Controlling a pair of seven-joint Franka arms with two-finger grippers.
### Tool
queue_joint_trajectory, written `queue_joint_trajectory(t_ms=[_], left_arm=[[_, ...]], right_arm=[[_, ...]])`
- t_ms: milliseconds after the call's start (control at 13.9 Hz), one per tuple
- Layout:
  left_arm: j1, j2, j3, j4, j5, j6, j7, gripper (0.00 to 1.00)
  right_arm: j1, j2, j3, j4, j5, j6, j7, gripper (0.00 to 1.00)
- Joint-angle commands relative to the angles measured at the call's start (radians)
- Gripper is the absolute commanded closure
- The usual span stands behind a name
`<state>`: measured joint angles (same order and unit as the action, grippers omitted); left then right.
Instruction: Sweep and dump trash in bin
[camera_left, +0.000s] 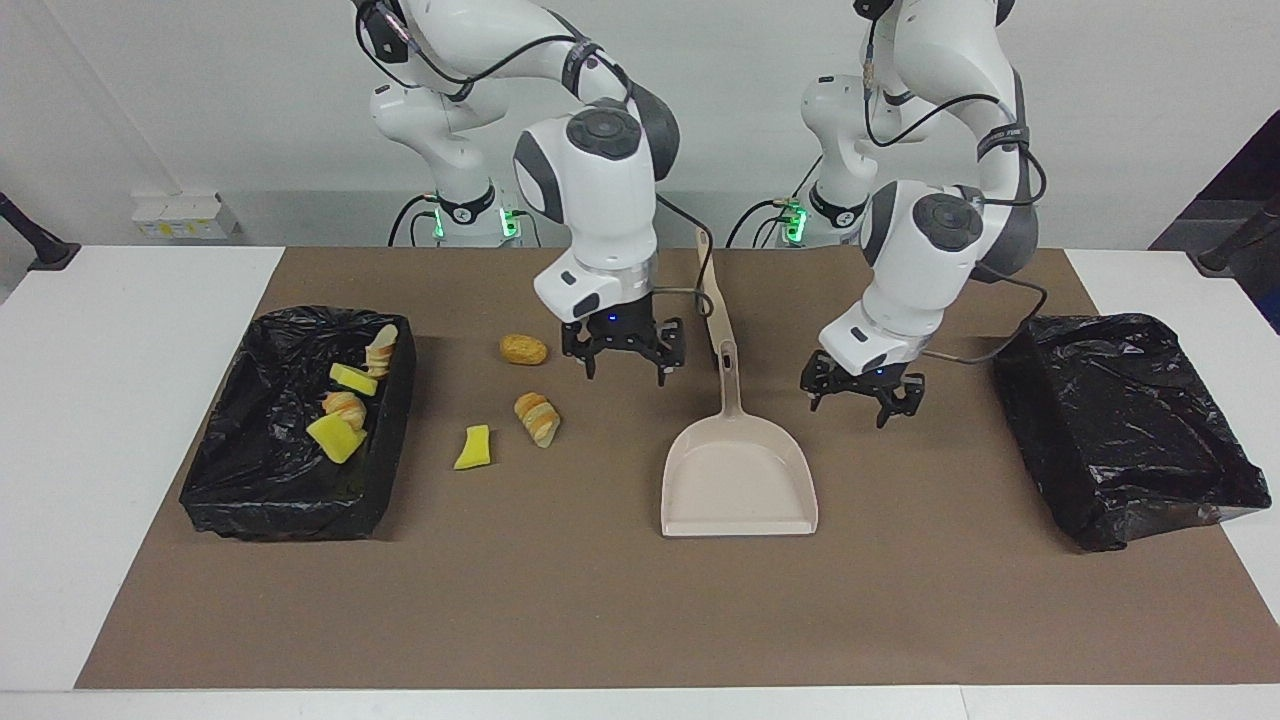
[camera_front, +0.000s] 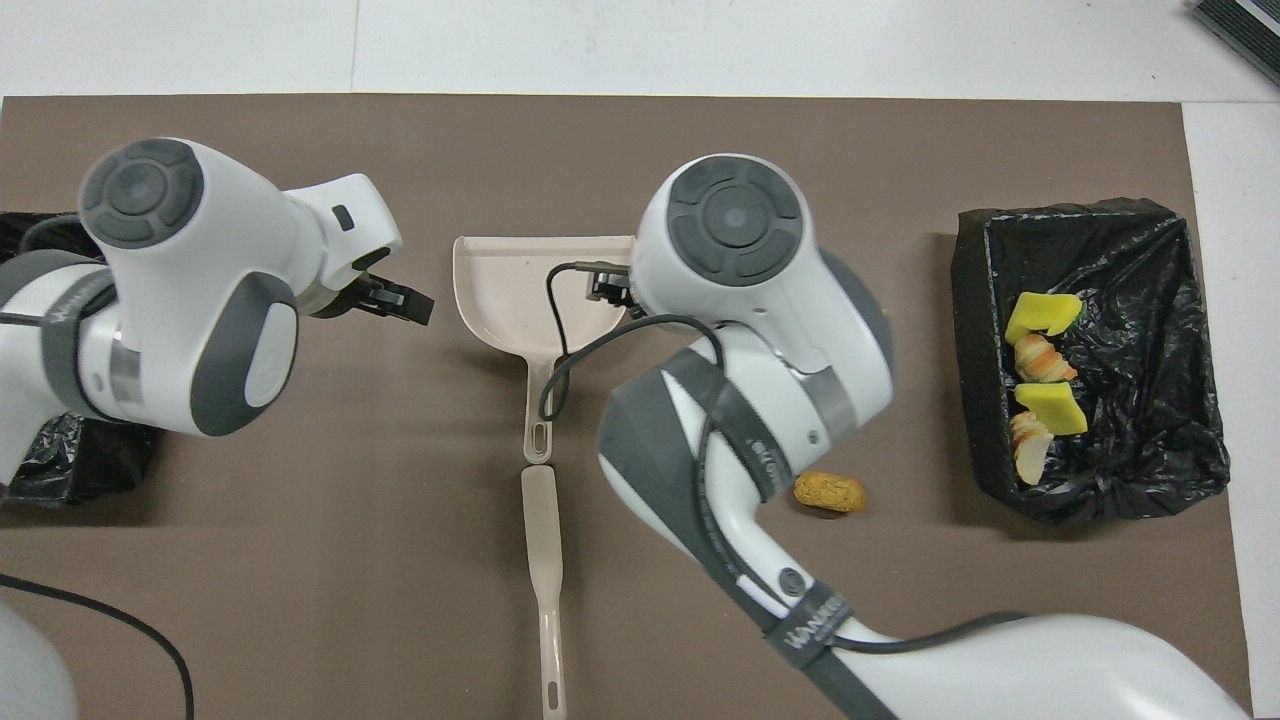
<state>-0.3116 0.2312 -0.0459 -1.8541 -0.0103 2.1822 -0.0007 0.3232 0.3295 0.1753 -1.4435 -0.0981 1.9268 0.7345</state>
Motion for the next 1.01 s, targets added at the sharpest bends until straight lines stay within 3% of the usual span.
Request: queue_joint_trajectory(t_ms=[0,359,935], left_arm=[[-0.105,-0.021,0.015,-0.065,0.013,0.045,-0.140,0.00],[-0.259,-0.024,0.015,-0.178,0.013,0.152,-0.346,0.00],[-0.267,-0.041,0.018,-0.177,0.013,0.075,-0.394,0.13]], right_arm=[[-0.059,-0.067,0.010,-0.058,0.017,0.012,-0.020,0.00],[-0.107,-0.098,0.012,-0.057,0.020,-0.037,-0.052,0.00],[-0.102,-0.110,0.013,-0.055,0.021,-0.058,-0.052,0.00]])
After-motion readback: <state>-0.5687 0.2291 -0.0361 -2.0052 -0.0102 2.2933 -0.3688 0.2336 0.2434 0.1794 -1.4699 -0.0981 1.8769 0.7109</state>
